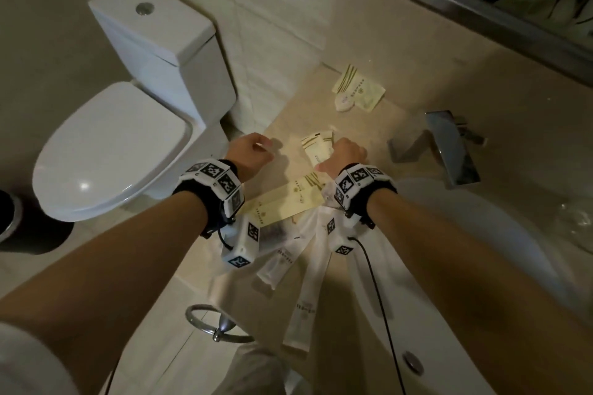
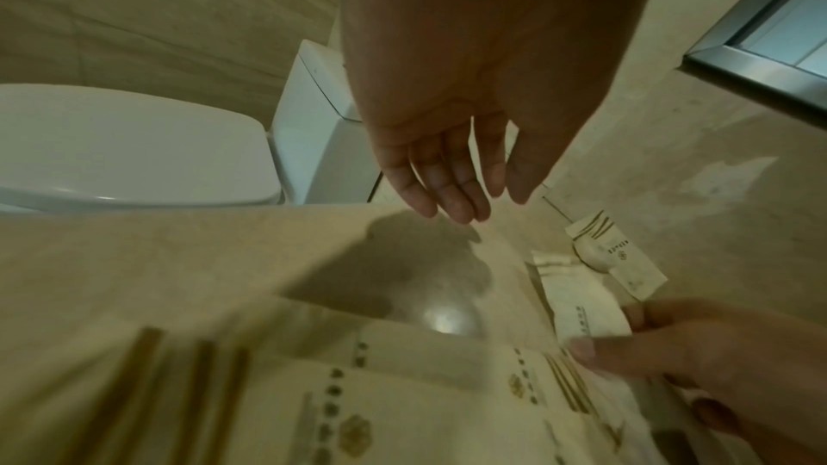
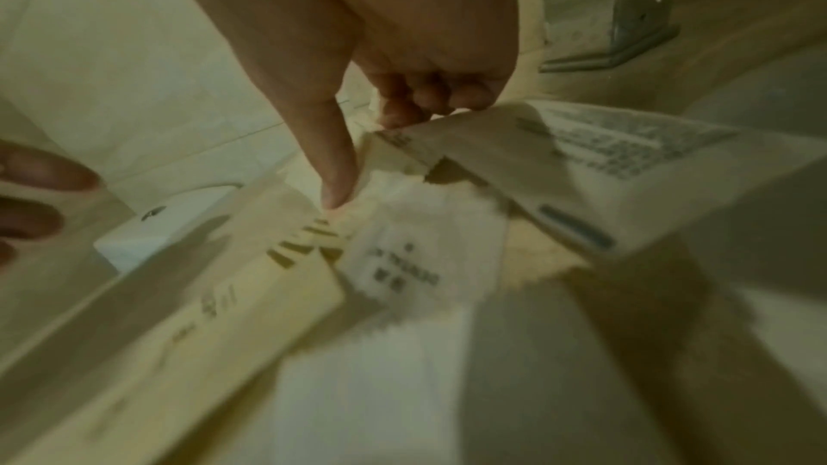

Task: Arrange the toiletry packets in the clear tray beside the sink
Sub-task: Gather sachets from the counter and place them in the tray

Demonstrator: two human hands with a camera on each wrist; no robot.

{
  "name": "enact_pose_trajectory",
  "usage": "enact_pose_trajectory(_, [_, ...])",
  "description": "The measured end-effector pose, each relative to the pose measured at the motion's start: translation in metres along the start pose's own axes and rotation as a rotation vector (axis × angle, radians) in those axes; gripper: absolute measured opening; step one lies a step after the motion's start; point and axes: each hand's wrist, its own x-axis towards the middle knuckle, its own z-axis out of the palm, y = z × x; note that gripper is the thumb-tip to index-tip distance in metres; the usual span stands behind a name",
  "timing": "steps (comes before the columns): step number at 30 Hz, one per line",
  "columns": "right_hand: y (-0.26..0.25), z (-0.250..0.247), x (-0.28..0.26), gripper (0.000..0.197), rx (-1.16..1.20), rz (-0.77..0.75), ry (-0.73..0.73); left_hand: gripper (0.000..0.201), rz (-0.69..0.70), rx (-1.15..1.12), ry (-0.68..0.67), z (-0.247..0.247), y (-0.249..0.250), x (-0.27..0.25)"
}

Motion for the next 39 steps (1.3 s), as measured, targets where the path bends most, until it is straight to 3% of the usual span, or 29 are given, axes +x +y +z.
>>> enact_pose_trajectory(2, [0.002,-0.005,0.003,0.05,0.114,-0.074,-0.023,0.024,-0.008,-0.036,-0.019,0.008,0.006,0.003])
enact_pose_trajectory(6, [0.004,-0.02,-0.008,0.012,0.553,-0.206,-0.061,0.058,-0.044,-0.143,-0.063,0.022,0.02,0.008])
enact_pose_trajectory(10, [0.004,-0.027,-0.006,0.005,0.707,-0.231,-0.078,0.057,-0.044,-0.208,-0.052,0.038,0.031,0.017])
enact_pose_trajectory(12, [0.008,-0.029,0.001,0.012,0.704,-0.188,-0.028,0.052,-0.056,-0.202,0.008,0.045,0.031,0.022])
enact_pose_trajectory(16, [0.023,-0.033,0.023,0.022,0.57,-0.1,0.191,0.051,0.021,-0.028,0.019,0.056,0.032,0.033])
enact_pose_trajectory(20, [0.034,-0.029,0.047,0.033,0.489,-0.058,0.202,0.054,0.276,0.256,-0.069,0.066,0.036,0.039])
enact_pose_trajectory(22, [0.038,-0.028,0.054,0.037,0.442,-0.065,0.205,0.056,0.321,0.349,-0.123,0.072,0.037,0.042])
enact_pose_trajectory(27, [0.039,-0.029,0.065,0.041,0.352,-0.143,0.28,0.067,0.311,0.666,-0.151,0.082,0.042,0.047])
enact_pose_trajectory(32, [0.027,-0.03,0.079,0.053,0.124,-0.134,0.229,0.083,0.24,0.636,-0.133,0.075,0.05,0.053])
enact_pose_trajectory(39, [0.02,-0.032,0.09,0.059,-0.094,-0.073,0.218,0.074,0.204,0.696,-0.141,0.073,0.047,0.057])
